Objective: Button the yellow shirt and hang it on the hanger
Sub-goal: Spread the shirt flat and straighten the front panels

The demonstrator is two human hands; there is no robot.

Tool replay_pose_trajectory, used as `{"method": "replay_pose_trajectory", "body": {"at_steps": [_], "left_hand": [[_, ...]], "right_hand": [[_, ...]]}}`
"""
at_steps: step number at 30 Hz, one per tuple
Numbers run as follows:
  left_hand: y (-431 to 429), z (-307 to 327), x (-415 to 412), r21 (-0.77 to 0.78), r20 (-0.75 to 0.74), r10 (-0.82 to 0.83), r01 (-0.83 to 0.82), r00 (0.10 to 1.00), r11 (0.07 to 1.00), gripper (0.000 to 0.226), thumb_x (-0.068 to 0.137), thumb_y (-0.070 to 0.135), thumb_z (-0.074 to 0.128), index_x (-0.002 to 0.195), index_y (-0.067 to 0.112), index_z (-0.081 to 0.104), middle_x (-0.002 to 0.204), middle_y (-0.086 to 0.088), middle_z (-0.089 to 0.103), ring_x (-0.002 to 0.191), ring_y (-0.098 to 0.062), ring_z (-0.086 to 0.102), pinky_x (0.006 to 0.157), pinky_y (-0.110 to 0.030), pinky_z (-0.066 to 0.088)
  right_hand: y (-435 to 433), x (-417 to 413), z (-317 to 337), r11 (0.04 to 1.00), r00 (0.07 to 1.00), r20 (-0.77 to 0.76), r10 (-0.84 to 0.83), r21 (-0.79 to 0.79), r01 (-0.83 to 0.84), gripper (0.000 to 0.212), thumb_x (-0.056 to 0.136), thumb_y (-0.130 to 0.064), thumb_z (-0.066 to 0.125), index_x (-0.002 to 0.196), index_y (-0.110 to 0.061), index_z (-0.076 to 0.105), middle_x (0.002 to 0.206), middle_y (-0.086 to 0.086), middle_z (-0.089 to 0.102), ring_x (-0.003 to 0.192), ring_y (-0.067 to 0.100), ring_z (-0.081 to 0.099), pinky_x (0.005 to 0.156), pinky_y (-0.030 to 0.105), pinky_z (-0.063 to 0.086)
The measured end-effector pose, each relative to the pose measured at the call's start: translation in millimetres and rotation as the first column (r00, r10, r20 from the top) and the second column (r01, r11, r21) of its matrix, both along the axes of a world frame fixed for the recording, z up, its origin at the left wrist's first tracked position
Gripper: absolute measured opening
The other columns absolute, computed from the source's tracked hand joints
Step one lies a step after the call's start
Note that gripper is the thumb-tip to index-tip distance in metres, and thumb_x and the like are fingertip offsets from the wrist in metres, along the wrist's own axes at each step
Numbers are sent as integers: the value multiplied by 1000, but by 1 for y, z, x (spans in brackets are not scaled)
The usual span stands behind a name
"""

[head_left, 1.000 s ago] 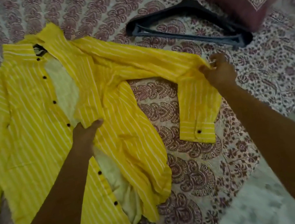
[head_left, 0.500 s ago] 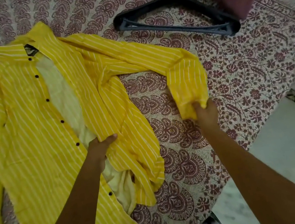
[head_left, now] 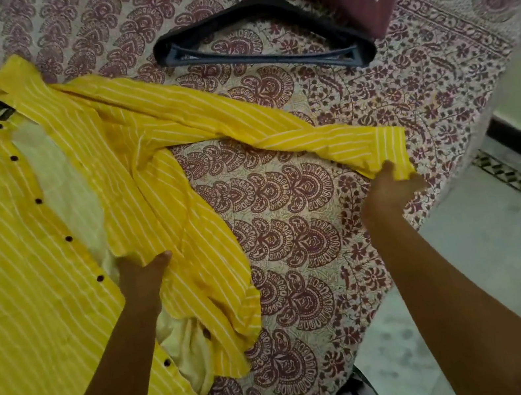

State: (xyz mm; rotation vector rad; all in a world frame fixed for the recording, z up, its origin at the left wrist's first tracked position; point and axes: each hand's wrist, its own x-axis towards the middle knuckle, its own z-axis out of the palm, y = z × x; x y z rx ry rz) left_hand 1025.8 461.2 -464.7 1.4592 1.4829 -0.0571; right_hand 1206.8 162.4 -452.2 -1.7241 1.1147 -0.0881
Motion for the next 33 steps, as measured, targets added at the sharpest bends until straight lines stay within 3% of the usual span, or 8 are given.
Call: {"method": "replay_pose_trajectory", "body": {"at_steps": [5,11,15,19,22,26,28,33], "left_hand": [[-19,29,37,606,-375,-353,515,857,606,80,77,22,67,142,8,25,143,-23,30,130,-42,32,100,-54,30],[-55,10,128,633,-267,-784,716,561,296,59,79,24,55,136,15,43,144,-18,36,130,-37,37,102,-51,31],[-80,-1,188,530,-367,-875,844,317,83,60,84,17,62,139,25,37,129,-18,39,105,-34,51,78,-45,47],[-76,2,231,486,-311,-898,864,312,131,27,89,17,56,115,10,60,121,-22,44,107,-37,50,84,-43,45],[-61,32,265,455,-141,-978,887,154,74,19,91,20,56,102,7,63,109,-20,57,103,-34,53,88,-38,40],[-69,75,304,341,77,-994,935,75,97,11,94,18,51,88,11,57,84,-7,54,82,-20,49,77,-30,37],[-83,71,323,447,-15,-999,894,47,35,11,91,18,55,92,9,62,87,-7,59,86,-21,53,79,-31,39],[-108,38,323,714,-252,-916,699,313,43,24,85,5,47,99,15,64,105,-12,65,107,-33,53,98,-43,33]], "right_hand": [[-3,10,-14,859,937,-212,277,-383,-340,51,86,-25,56,131,-9,41,135,19,39,120,34,43,95,41,38],[-30,50,-24,766,867,-391,309,-438,-470,58,89,-28,48,139,-6,29,141,18,39,129,33,38,103,45,33],[-41,63,-31,799,852,-331,405,-325,-506,54,85,-27,55,132,-7,37,128,17,51,115,35,51,96,46,42],[-56,68,-24,884,917,-91,389,-244,-400,36,89,-23,52,115,1,55,106,17,61,106,33,57,75,26,39],[-76,65,-4,914,922,157,354,-266,-306,42,95,-24,44,125,4,46,119,21,57,110,30,53,85,26,39],[-91,62,1,958,922,318,219,-247,-143,32,92,-22,44,107,5,54,83,0,53,70,-1,52,63,9,39],[-89,63,1,967,946,299,124,-249,-48,32,89,-26,46,102,1,58,81,-1,57,71,-3,54,67,20,42],[-100,74,-3,916,992,118,41,-402,10,38,93,-25,46,113,6,55,114,24,60,105,32,56,81,33,34]]}}
